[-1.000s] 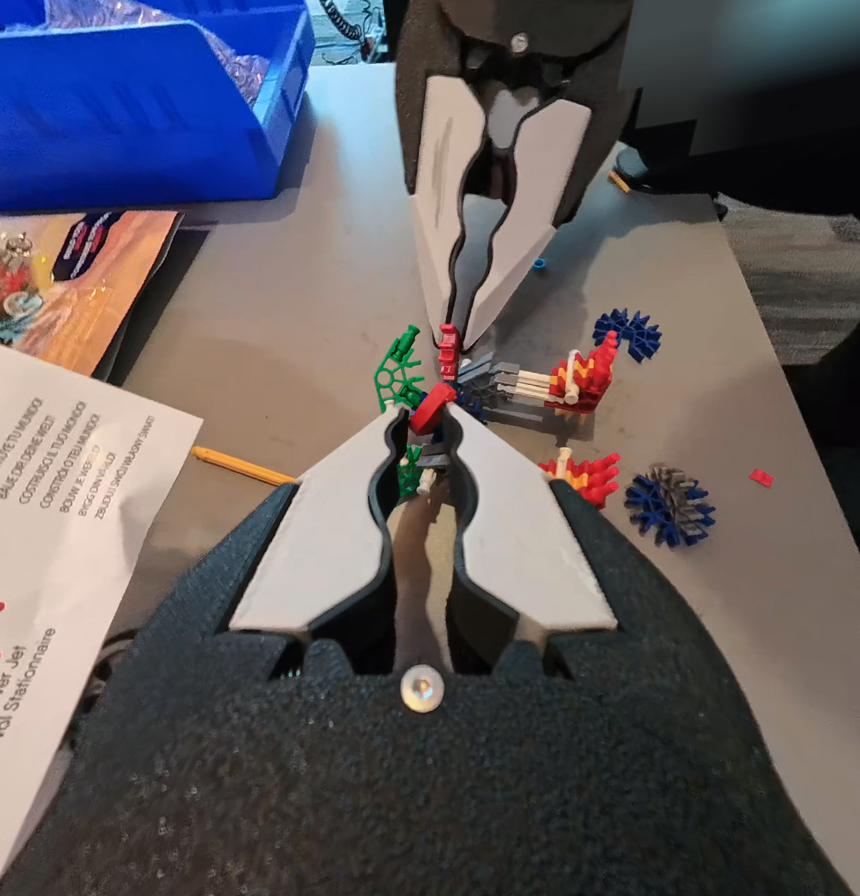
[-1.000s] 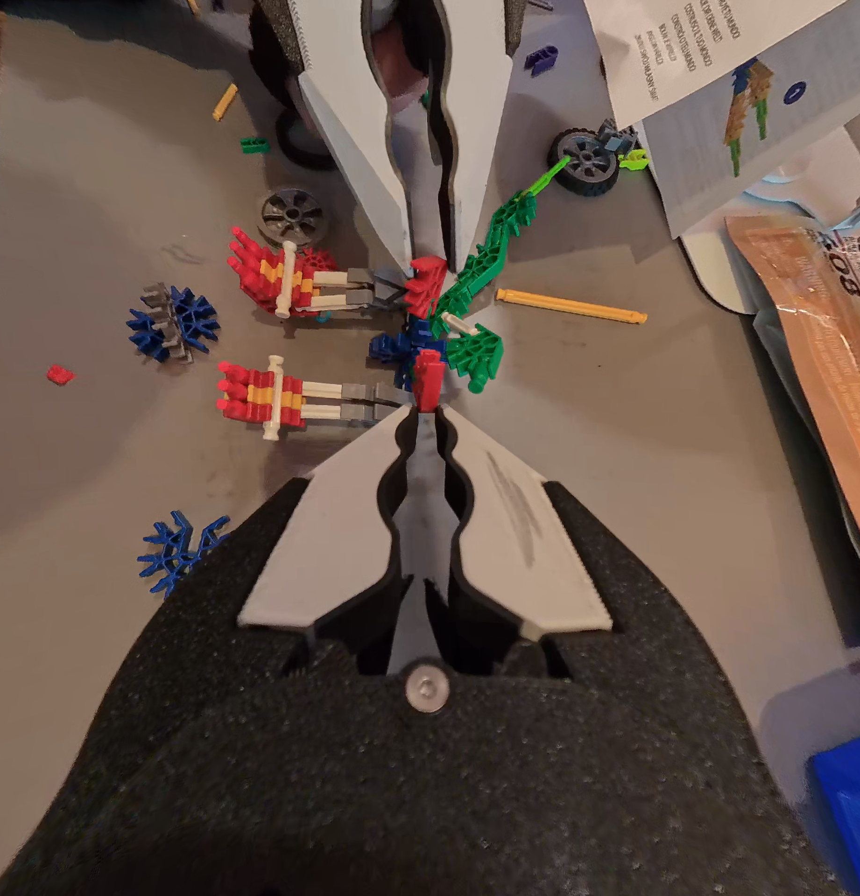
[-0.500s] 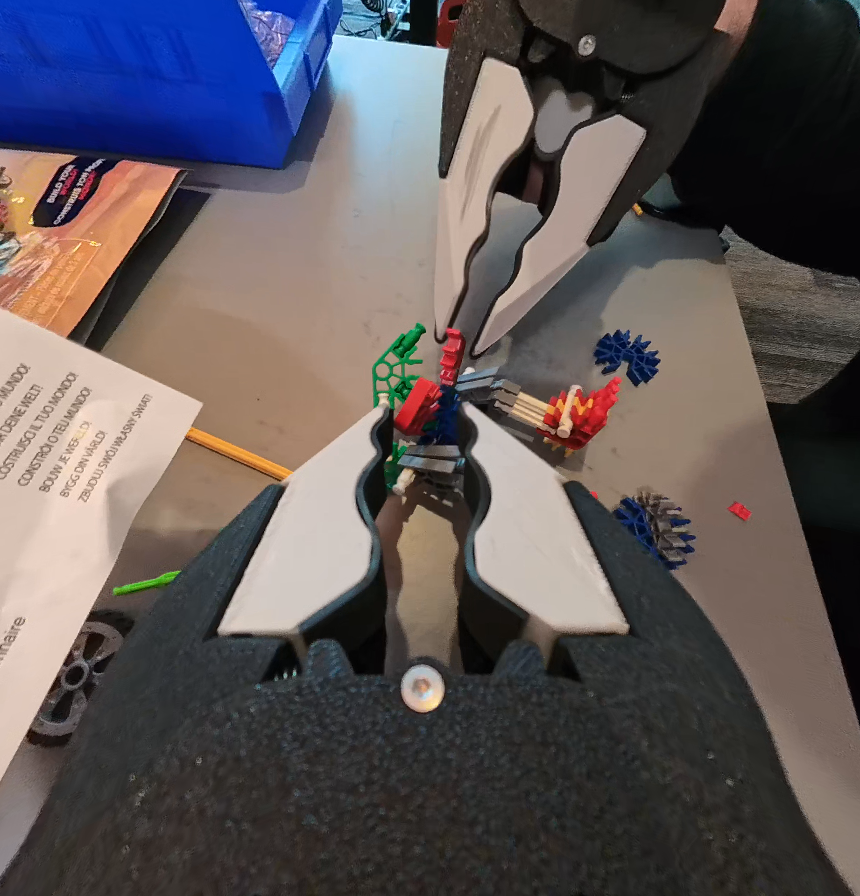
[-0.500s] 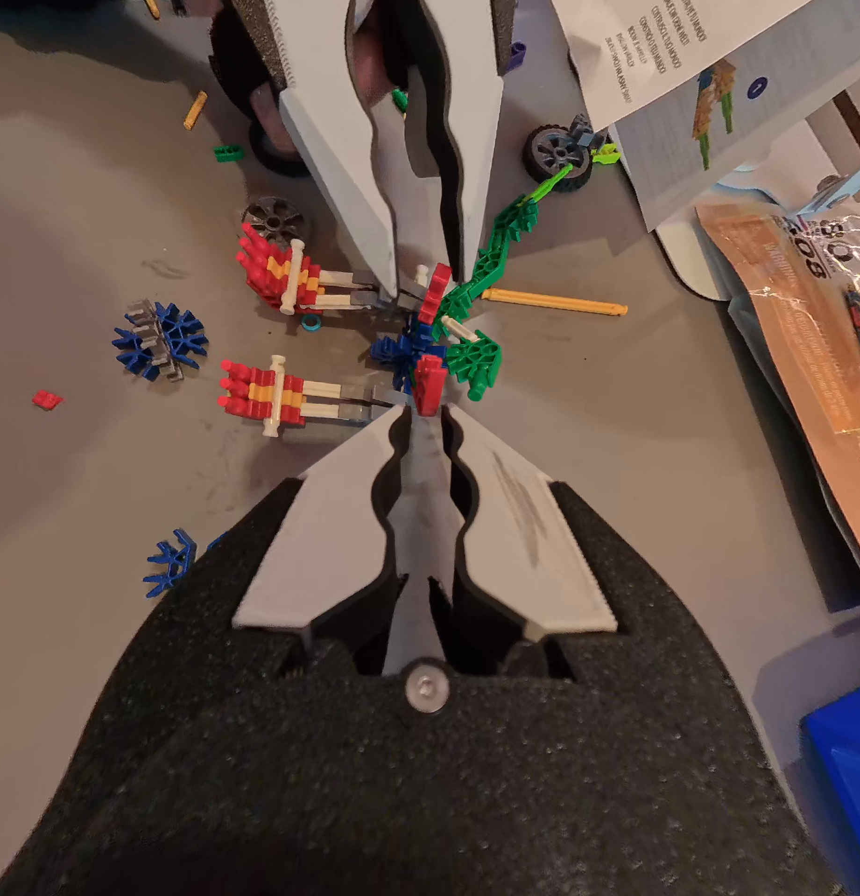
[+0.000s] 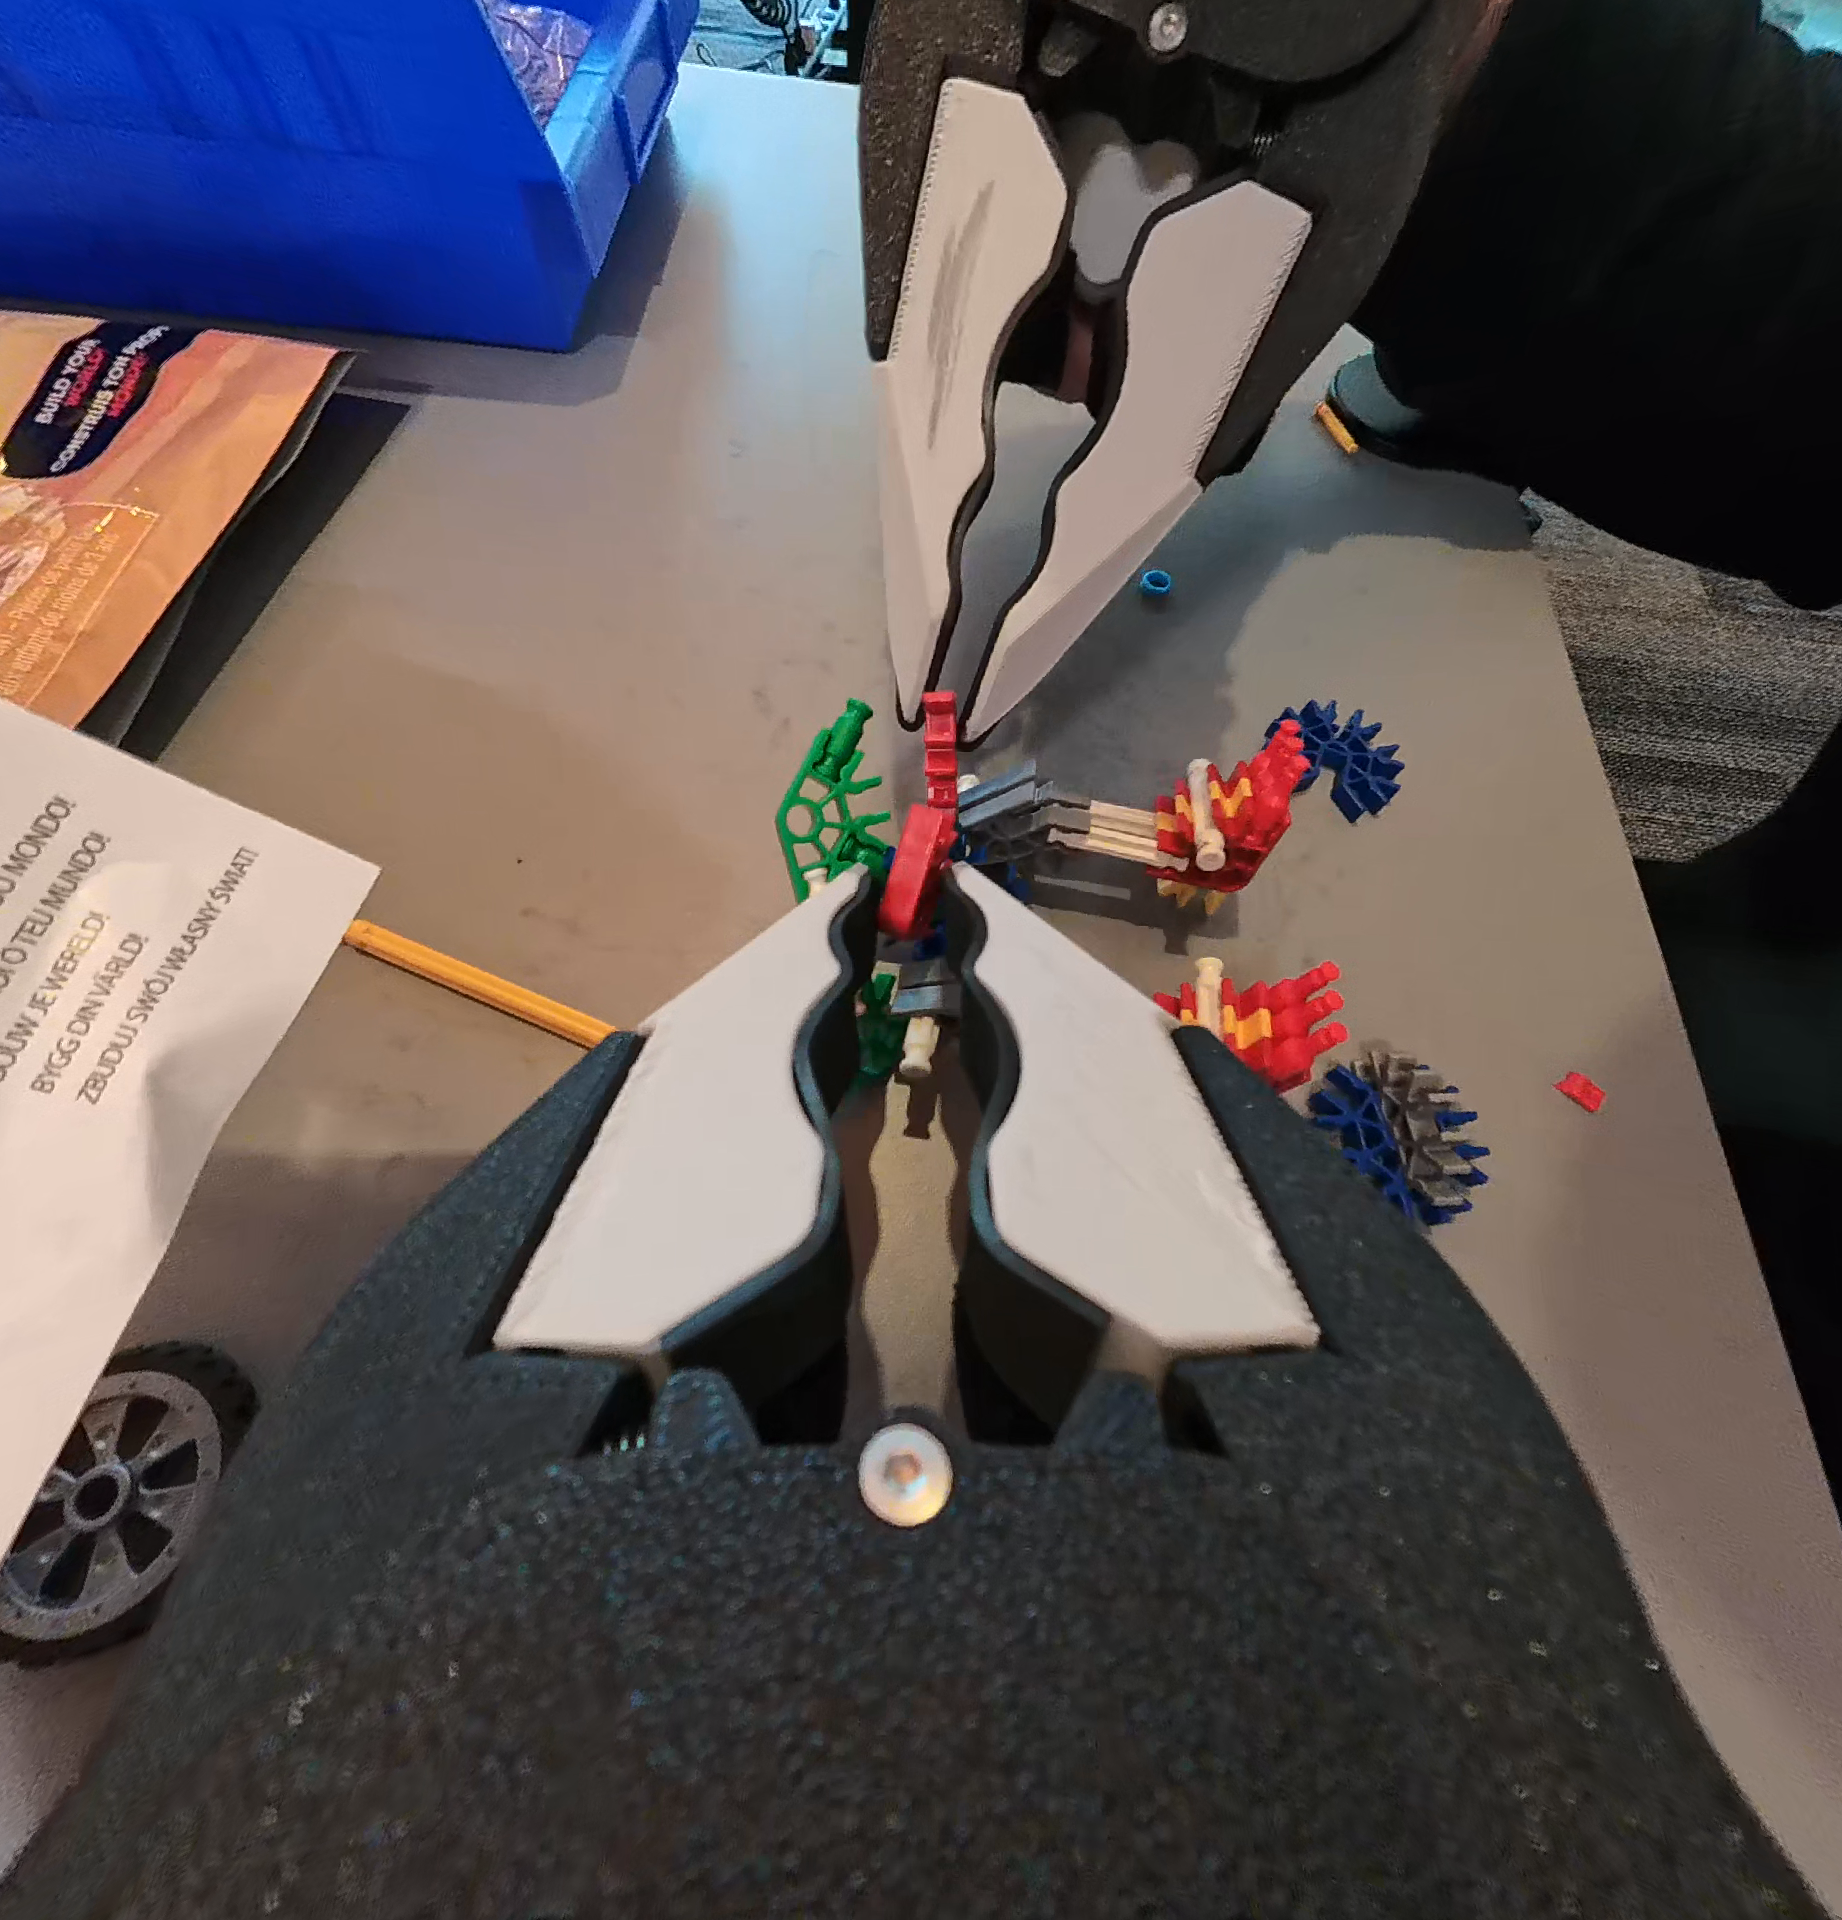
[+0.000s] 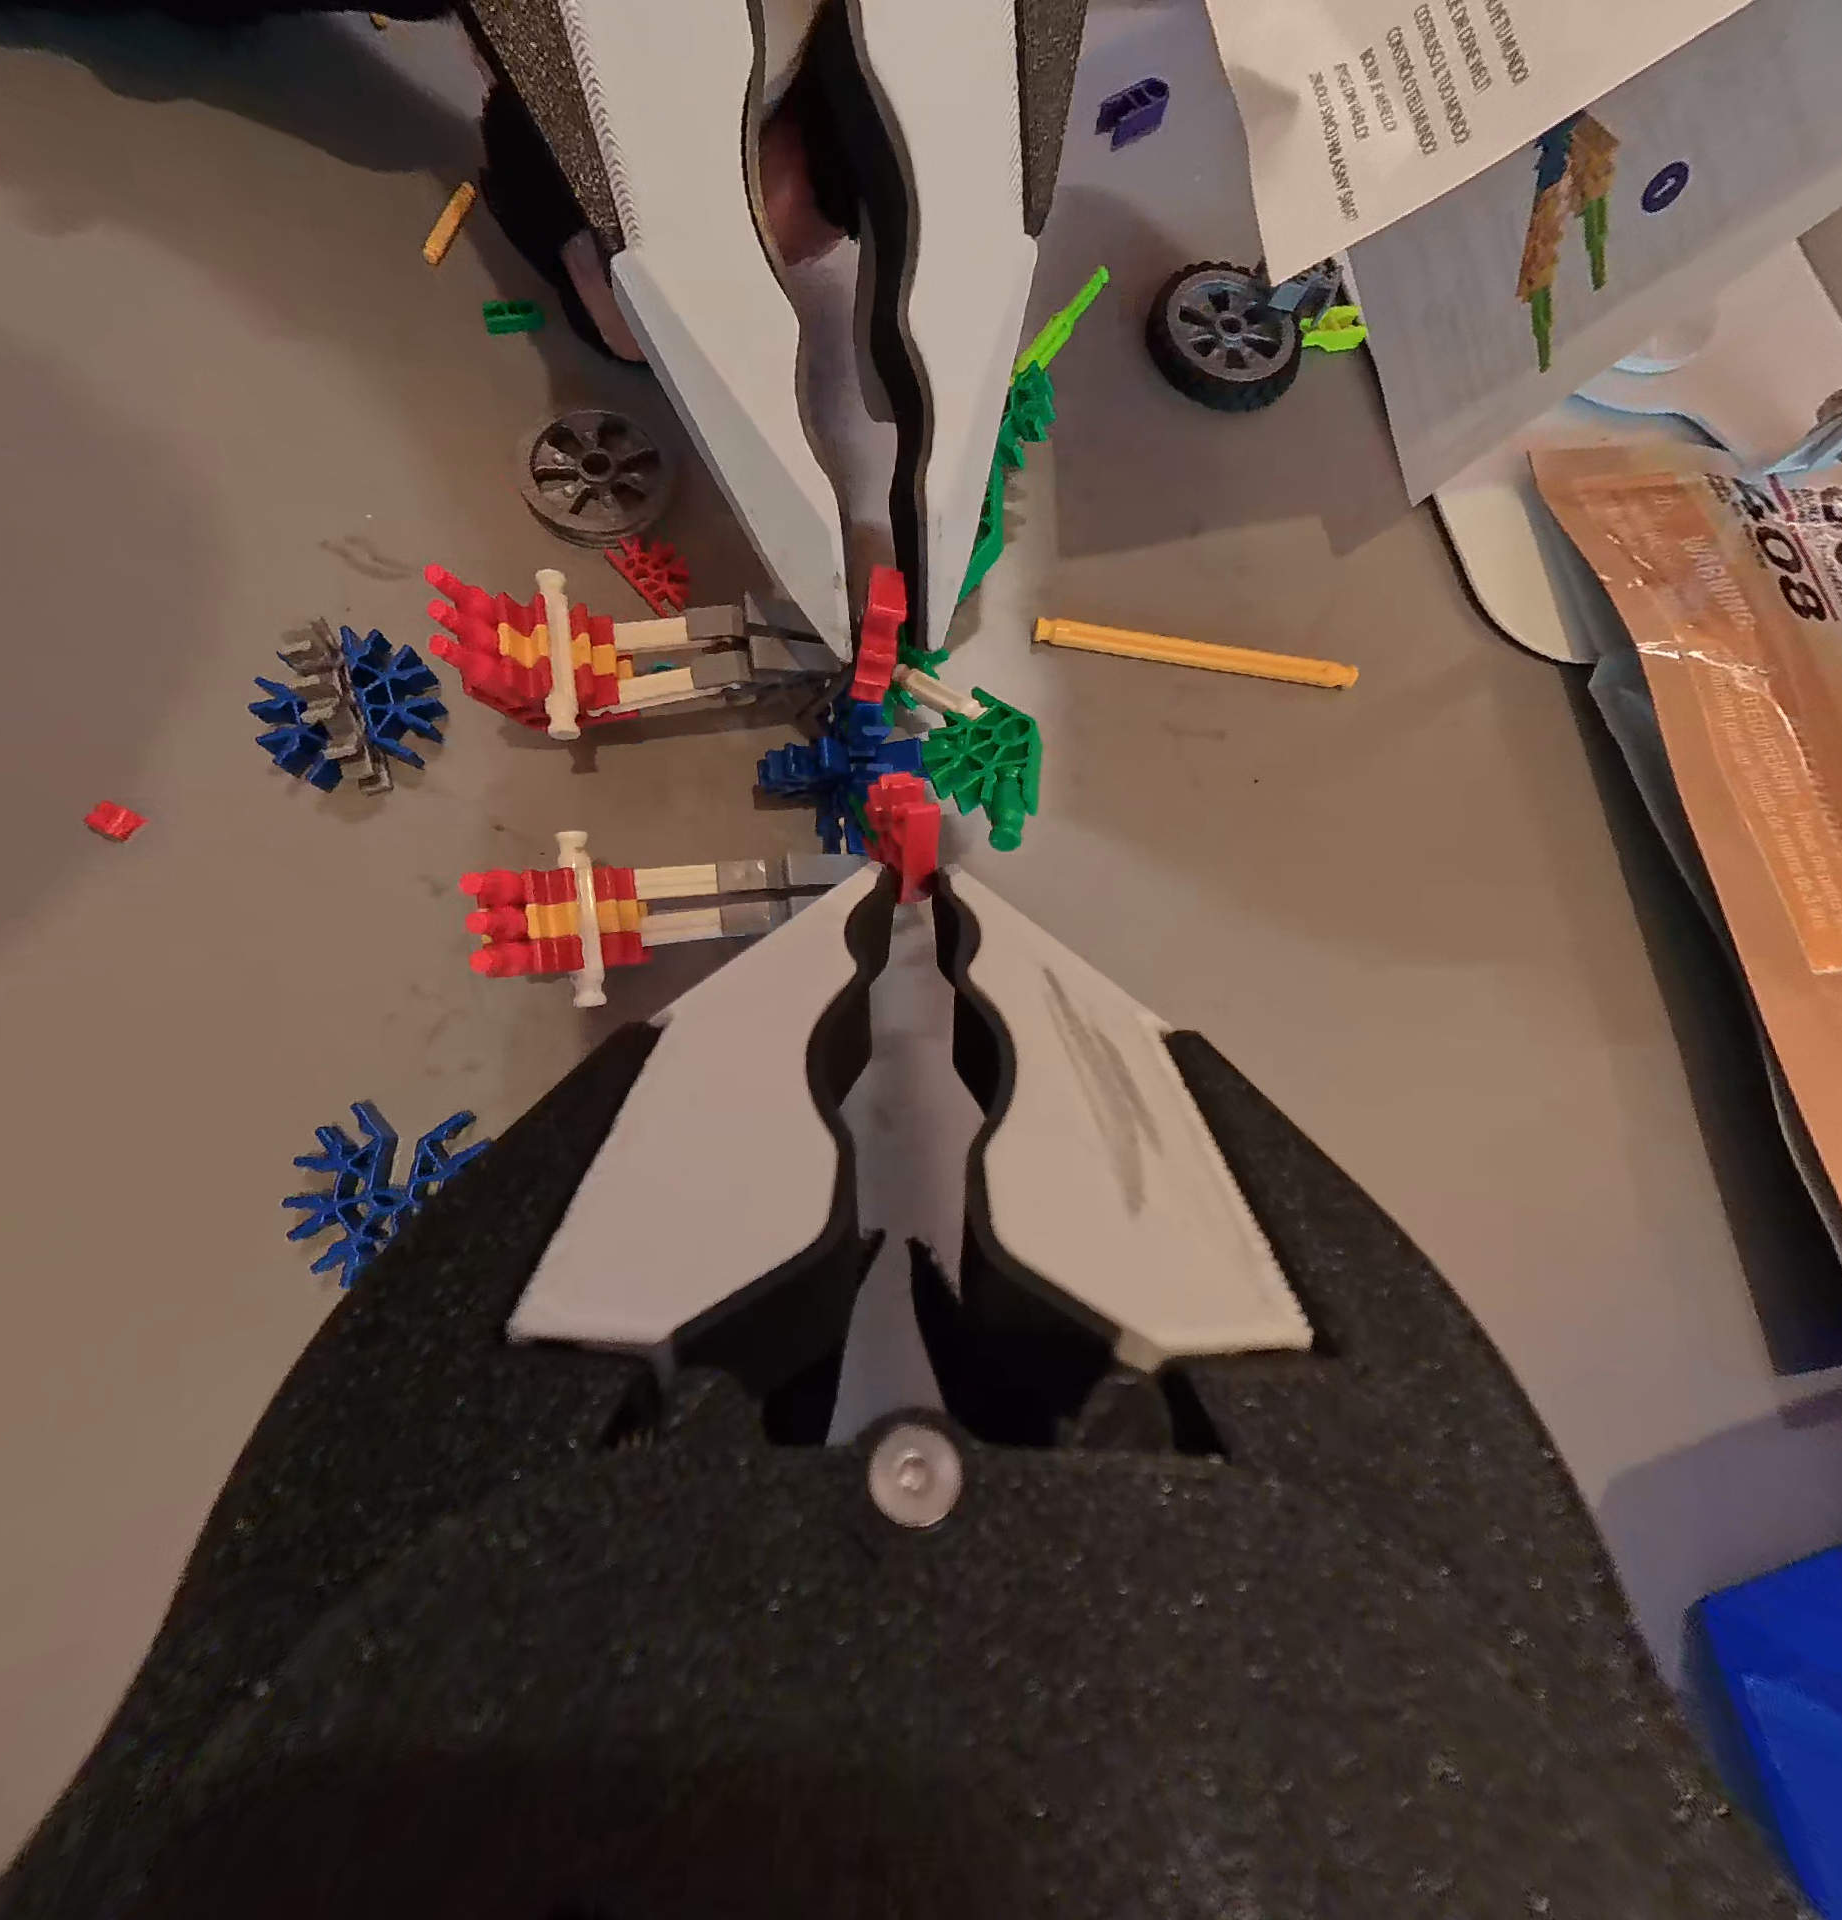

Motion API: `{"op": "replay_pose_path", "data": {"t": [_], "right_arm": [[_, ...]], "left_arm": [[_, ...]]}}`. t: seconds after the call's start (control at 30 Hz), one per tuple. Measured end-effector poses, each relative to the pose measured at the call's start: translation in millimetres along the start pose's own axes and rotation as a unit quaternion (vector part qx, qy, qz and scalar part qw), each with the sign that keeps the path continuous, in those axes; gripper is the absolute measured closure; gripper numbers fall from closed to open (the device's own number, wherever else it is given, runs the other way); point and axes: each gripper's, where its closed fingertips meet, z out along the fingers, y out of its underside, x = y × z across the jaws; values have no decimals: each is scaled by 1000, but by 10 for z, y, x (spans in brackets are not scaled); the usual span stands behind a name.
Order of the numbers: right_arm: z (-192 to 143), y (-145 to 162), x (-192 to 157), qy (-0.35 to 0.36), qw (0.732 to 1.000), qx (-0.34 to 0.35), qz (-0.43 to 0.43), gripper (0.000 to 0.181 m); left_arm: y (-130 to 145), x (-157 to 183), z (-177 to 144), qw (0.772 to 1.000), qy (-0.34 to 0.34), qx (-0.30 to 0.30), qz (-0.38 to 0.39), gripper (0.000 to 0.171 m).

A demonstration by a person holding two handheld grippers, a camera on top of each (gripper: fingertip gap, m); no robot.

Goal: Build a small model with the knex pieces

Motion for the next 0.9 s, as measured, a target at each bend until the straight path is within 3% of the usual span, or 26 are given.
{"op": "replay_pose_path", "data": {"t": [0.2, 0.33, 0.9], "right_arm": [[21, -38, -65, -48, 999, 5, -7, 166], [64, -11, -58, -57, 998, 10, -8, 172], [98, -17, 9, -46, 997, 57, 5, 171]], "left_arm": [[1, -5, 9, 1000, 4, 4, -3, 159], [49, 13, 56, 1000, 10, -5, -3, 159], [43, -57, 59, 1000, -10, -2, -3, 158]]}}
